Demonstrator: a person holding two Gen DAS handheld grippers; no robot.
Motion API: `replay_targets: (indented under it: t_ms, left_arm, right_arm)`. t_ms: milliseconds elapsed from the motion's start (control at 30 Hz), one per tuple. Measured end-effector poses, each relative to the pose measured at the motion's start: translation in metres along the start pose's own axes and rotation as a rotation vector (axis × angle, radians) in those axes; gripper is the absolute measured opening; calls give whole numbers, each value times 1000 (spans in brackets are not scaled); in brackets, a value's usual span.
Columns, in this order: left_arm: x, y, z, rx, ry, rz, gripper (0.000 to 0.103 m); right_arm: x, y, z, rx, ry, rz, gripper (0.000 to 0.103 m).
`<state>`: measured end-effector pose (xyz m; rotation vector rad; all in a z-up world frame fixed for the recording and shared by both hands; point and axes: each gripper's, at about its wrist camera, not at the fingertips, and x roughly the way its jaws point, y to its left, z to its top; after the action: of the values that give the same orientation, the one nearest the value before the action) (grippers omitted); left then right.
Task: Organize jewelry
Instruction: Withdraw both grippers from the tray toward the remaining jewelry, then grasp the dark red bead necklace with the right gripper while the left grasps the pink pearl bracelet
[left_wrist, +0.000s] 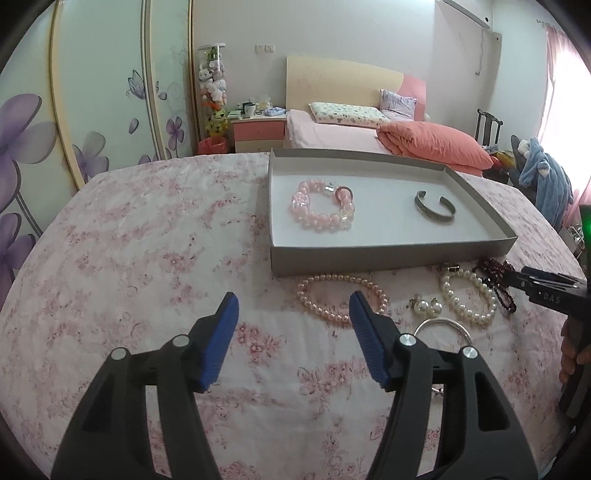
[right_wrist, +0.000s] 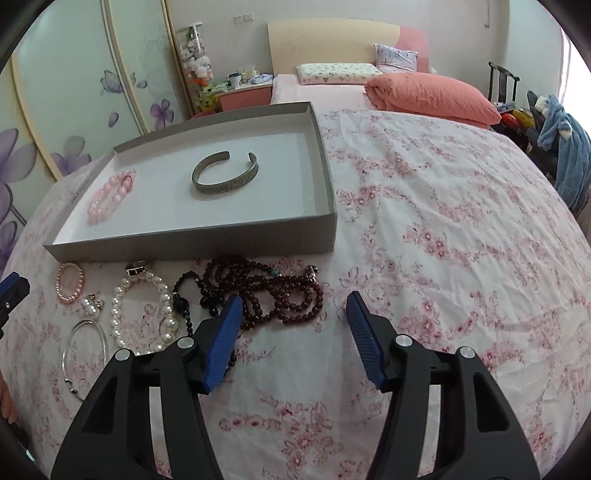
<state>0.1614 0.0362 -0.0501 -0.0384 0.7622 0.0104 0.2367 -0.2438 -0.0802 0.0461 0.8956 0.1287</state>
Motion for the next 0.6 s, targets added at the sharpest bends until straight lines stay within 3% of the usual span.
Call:
replay_targets:
  t_ms: [200, 267, 300, 400, 600]
  left_arm:
    - [7, -1, -2, -4, 19, -2, 62]
    - [10, -1, -2, -8, 27, -5, 62]
    - [11, -2, -2, -9, 30, -5, 62]
    - [15, -2, -1, -9, 38, -9, 62]
    - [25, -5, 1, -4, 65, 1, 62]
  right_arm:
    - [7, 7, 6, -28, -2, -21, 50]
    - [7, 12, 5, -56, -7, -33, 42]
    - [7, 13, 5, -63, -9, -28, 30]
    - [5, 12, 3, -66, -12, -23, 16]
    - [1, 1, 3, -5, -14, -10, 13]
